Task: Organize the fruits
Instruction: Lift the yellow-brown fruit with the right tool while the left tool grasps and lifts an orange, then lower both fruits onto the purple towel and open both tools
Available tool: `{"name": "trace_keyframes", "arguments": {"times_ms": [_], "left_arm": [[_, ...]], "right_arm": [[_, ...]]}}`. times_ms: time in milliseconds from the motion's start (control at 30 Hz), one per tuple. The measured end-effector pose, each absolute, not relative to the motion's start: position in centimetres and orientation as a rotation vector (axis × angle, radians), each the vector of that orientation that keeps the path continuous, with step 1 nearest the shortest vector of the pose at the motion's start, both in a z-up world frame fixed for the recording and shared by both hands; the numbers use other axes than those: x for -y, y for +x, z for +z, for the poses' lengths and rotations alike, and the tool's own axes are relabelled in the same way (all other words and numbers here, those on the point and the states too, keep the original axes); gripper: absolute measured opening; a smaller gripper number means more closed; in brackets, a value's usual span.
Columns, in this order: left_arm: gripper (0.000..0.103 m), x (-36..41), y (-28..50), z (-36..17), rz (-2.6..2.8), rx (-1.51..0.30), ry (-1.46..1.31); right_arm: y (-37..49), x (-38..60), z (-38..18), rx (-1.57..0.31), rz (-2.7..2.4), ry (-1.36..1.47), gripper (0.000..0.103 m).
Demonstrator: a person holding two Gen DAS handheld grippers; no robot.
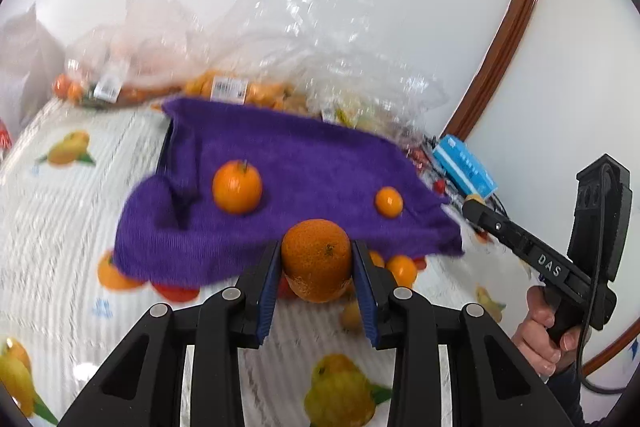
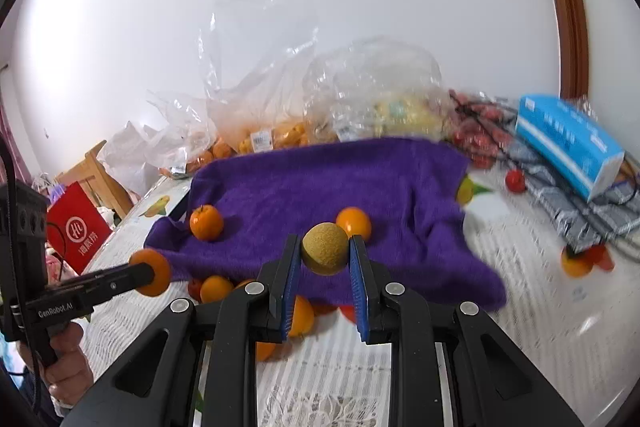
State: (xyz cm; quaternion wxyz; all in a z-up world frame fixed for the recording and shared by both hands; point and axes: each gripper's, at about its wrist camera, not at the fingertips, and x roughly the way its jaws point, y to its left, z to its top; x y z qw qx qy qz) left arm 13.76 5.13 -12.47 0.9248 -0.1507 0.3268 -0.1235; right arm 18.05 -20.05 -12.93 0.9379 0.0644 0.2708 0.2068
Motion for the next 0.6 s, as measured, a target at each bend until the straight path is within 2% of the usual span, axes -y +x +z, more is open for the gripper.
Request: {"name": "trace_keyframes", "arguments": {"times_ms": [167,367,600], "left_arm": [[0.033,-4.6,16.0,-10.5,-0.246,-0.627,-0.322],[0.033,-4.1,19.2,-10.6,-0.221,-0.610,-0.335],[0.033,-4.1,21.2,-13.5,-0.149,-0.622,-0.320]], "right_arm": [[19.2,19.8,-10.8,-0.519,0.421,0.111,0.024],[21.4,19.8,-9.2,-0.487,0.406,0.122,0.024],[23.7,20.2,-11.8,-0.535,0.377,0.163,0.024]]}}
